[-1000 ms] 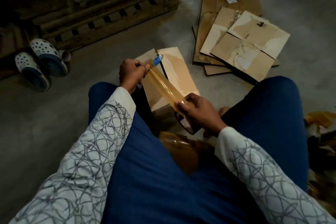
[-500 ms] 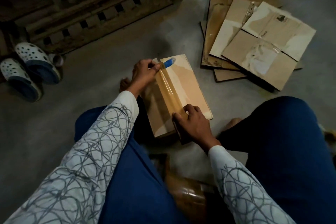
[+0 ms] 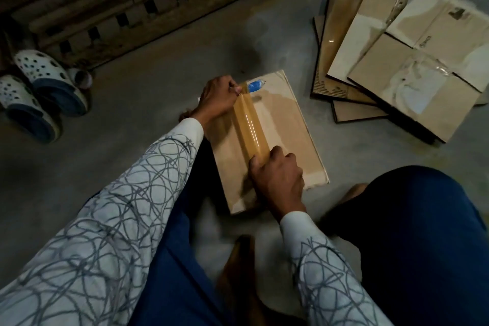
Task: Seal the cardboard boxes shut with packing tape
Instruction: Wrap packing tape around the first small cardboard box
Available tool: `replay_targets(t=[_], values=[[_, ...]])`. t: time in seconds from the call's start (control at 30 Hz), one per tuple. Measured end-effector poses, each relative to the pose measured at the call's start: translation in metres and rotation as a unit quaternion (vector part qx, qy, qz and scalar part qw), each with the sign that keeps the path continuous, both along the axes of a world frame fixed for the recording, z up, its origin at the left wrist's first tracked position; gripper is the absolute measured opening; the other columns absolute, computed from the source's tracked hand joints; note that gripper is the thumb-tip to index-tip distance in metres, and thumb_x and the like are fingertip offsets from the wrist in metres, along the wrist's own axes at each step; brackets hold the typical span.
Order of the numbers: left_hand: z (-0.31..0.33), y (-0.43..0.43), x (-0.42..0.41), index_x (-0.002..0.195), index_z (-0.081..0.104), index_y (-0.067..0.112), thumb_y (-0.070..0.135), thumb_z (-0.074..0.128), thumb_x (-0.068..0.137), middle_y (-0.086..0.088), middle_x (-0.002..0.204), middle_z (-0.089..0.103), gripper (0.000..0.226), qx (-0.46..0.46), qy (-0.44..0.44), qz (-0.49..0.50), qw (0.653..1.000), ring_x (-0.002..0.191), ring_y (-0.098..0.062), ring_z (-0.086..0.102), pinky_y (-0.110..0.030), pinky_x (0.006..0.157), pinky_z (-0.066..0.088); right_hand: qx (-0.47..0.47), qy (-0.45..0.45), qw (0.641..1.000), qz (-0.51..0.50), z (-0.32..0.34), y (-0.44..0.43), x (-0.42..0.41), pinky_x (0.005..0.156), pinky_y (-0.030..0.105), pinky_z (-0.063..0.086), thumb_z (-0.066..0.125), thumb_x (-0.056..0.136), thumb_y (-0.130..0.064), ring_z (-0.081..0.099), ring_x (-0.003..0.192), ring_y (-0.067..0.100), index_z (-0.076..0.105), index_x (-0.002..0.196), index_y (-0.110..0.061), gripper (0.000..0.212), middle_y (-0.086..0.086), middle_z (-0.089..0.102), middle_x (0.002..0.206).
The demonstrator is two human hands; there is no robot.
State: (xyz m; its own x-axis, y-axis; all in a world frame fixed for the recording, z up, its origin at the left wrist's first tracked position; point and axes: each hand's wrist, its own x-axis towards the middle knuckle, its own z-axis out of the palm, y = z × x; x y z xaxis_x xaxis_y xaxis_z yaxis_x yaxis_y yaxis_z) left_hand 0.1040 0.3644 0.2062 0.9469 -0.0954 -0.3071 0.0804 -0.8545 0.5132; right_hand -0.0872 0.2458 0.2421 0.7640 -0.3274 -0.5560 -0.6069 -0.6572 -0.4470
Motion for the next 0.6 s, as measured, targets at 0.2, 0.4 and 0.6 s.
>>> replay_targets(t=[0.2,0.4,0.6], values=[[-0.009,-0.002,0.013,0.098,0.070,0.016,0.031,0.060,0.095,-0.008,0.111,0.071,0.019,0.022,-0.043,0.000,0.999,0.114,-0.029,0.060,-0.036,0.100,0.039,-0.015,-0.002,1.000,0.014,0.001,0.000,0.013,0.085,0.043,0.050,0.042,0.096,-0.057,0.059,0.102,0.037,0.050,0.126,-0.015,0.052,0.017,0.060,0.114],[-0.018,-0.004,0.018,0.102,0.068,0.010,0.031,0.058,0.097,-0.015,0.115,0.070,0.023,0.014,-0.059,0.015,0.998,0.110,-0.032,0.062,-0.038,0.092,0.048,-0.006,0.001,1.000,-0.009,0.001,-0.009,0.025,0.087,0.043,0.052,0.045,0.094,-0.059,0.060,0.102,0.038,0.056,0.122,-0.013,0.055,0.018,0.064,0.112],[-0.027,-0.003,0.028,0.104,0.068,0.010,0.033,0.058,0.098,-0.015,0.117,0.069,0.025,0.028,-0.063,0.027,0.997,0.113,-0.033,0.062,-0.039,0.094,0.047,-0.022,0.010,1.000,-0.007,0.001,-0.007,0.033,0.085,0.040,0.049,0.044,0.095,-0.060,0.060,0.104,0.037,0.059,0.122,-0.014,0.055,0.016,0.063,0.114]])
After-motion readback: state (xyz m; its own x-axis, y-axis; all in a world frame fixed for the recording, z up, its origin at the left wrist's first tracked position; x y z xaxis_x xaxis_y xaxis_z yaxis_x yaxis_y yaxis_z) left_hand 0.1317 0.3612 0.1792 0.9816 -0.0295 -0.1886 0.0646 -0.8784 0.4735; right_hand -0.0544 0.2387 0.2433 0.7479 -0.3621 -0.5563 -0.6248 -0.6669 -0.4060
